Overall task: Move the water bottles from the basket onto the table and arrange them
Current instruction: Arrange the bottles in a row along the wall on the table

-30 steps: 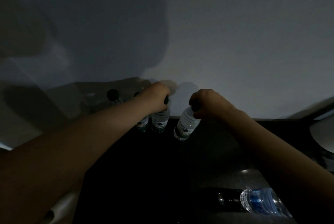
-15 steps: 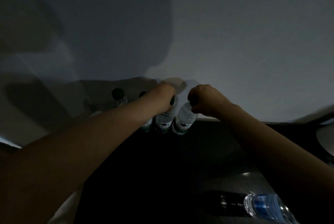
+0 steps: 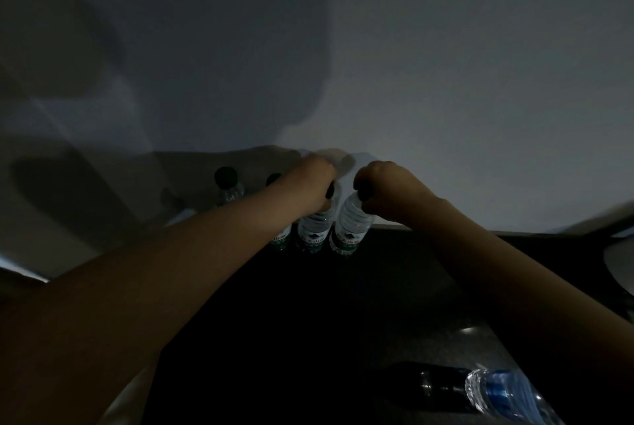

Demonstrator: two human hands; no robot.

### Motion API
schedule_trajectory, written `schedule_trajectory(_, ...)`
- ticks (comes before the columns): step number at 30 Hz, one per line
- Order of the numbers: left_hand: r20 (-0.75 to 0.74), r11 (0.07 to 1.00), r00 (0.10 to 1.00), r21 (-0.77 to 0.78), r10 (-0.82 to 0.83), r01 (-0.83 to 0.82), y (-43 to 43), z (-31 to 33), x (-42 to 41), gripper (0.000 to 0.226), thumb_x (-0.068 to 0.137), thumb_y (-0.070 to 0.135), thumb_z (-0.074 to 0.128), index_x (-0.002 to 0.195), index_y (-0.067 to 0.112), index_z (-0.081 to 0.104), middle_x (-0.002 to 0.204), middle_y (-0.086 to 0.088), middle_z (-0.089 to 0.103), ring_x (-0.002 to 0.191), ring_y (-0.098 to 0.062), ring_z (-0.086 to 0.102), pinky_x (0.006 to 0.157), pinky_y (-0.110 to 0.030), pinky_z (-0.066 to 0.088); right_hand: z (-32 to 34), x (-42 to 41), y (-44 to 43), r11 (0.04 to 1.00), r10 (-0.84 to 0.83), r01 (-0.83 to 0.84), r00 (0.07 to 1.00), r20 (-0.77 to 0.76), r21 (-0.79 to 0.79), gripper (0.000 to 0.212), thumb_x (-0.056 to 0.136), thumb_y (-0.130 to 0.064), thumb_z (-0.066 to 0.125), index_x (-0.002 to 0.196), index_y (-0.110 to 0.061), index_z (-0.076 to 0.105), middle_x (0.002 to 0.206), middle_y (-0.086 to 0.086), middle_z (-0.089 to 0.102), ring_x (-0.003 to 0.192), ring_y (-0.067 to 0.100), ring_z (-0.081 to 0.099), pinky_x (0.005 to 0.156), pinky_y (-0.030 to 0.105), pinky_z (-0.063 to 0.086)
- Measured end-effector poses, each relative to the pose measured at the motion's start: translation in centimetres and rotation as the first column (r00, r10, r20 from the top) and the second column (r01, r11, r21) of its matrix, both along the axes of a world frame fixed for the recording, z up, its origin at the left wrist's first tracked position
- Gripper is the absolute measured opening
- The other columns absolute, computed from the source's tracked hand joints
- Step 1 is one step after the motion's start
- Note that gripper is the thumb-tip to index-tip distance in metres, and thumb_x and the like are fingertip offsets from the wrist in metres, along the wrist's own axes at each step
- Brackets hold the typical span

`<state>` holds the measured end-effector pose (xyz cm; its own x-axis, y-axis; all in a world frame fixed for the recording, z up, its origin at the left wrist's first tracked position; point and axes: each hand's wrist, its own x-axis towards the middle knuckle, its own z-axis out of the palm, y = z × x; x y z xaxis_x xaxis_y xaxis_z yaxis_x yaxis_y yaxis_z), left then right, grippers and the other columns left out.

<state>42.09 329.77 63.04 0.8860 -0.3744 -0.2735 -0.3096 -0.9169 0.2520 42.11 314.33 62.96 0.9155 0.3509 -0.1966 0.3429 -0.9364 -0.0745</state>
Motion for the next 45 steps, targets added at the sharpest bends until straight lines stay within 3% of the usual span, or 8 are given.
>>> schedule_trajectory(7,0.02,1.0,1.0,-0.014,0.02,-0.02,-0.1,0.1,-0.4,0.022,0.087,0.013,0.06,0.105,0.0,0.061,0.11,-0.017,0.062,0.088,-0.024,0.055,0.07,-0.03,0.039,-0.2,-0.9,0.7,0.999,0.042,-0.041,0.998,0.046,-0.014,0.031,0.088,-0.009,0.054,0.118,-0.008,0.06,0.115,0.014,0.058,0.104,0.03,0.057,0.087,0.039,0.048)
schedule_trajectory(16,0.024,0.995,0.998,-0.086,0.06,-0.057,0.0,-0.3,-0.9,0.018,0.085,0.012,0.062,0.097,-0.001,0.062,0.108,-0.02,0.059,0.097,-0.032,0.058,0.072,-0.031,0.039,1.0,-2.9,-1.7,0.993,-0.096,0.091,0.993,0.065,0.08,0.055,0.083,-0.021,0.068,0.133,-0.014,0.048,0.125,0.011,0.057,0.11,0.027,0.057,0.09,0.036,0.049)
schedule_trajectory(21,0.061,0.993,0.997,-0.104,0.054,-0.047,0.0,-0.2,-1.2,0.017,0.083,0.014,0.066,0.095,0.004,0.058,0.11,-0.016,0.058,0.098,-0.031,0.058,0.075,-0.032,0.043,1.5,-5.4,-4.1,0.99,-0.115,0.11,0.992,-0.056,-0.084,0.045,0.085,-0.026,0.067,0.127,-0.016,0.053,0.123,0.007,0.058,0.112,0.023,0.056,0.091,0.035,0.048)
schedule_trajectory(25,0.076,1.0,0.997,-0.025,0.003,-0.002,-0.1,-0.3,-1.9,0.038,0.086,0.019,0.063,0.121,0.009,0.054,0.123,-0.015,0.048,0.108,-0.033,0.054,0.091,-0.043,0.048,2.3,-8.2,-5.9,0.985,-0.151,0.141,0.984,-0.097,-0.099,0.034,0.086,-0.029,0.066,0.117,-0.018,0.057,0.116,0.006,0.06,0.106,0.021,0.056,0.085,0.032,0.047)
schedule_trajectory(30,0.14,0.998,0.989,0.027,0.048,-0.052,0.3,0.4,-5.0,0.048,0.081,0.029,0.068,0.119,0.008,0.046,0.123,-0.016,0.04,0.104,-0.036,0.055,0.084,-0.041,0.049,2.8,-12.2,-7.8,0.978,-0.207,0.199,0.966,-0.155,-0.063,0.034,0.085,-0.027,0.066,0.118,-0.02,0.058,0.117,0.004,0.061,0.106,0.022,0.058,0.09,0.035,0.049)
schedule_trajectory(36,0.136,0.998,0.99,-0.046,-0.033,0.039,-0.1,1.9,-10.8,0.046,0.08,0.027,0.068,0.118,0.009,0.051,0.122,-0.014,0.051,0.107,-0.031,0.054,0.087,-0.036,0.048,2.1,-17.6,-9.9,0.976,-0.215,0.217,0.97,-0.116,0.006,0.036,0.084,-0.029,0.067,0.118,-0.025,0.058,0.115,-0.002,0.06,0.101,0.015,0.059,0.076,0.022,0.041)
schedule_trajectory(42,0.087,0.977,0.982,-0.119,-0.167,0.176,-2.2,2.4,-16.5,0.039,0.081,0.033,0.068,0.114,0.015,0.056,0.114,-0.003,0.055,0.104,-0.022,0.056,0.081,-0.028,0.044,2.6,-22.8,-11.5,0.968,-0.232,0.24,0.967,-0.101,0.075,0.035,0.084,-0.031,0.067,0.117,-0.029,0.057,0.113,-0.006,0.057,0.092,0.007,0.052,0.076,0.019,0.039)
schedule_trajectory(45,0.076,0.965,0.97,-0.113,-0.231,0.239,-3.7,2.3,-18.8,0.046,0.083,0.036,0.066,0.123,0.019,0.053,0.119,-0.001,0.053,0.106,-0.017,0.054,0.083,-0.025,0.043,3.4,-25.3,-12.3,0.959,-0.267,0.273,0.96,-0.081,0.073,0.031,0.084,-0.029,0.065,0.114,-0.025,0.059,0.112,-0.003,0.059,0.098,0.013,0.058,0.079,0.023,0.044)
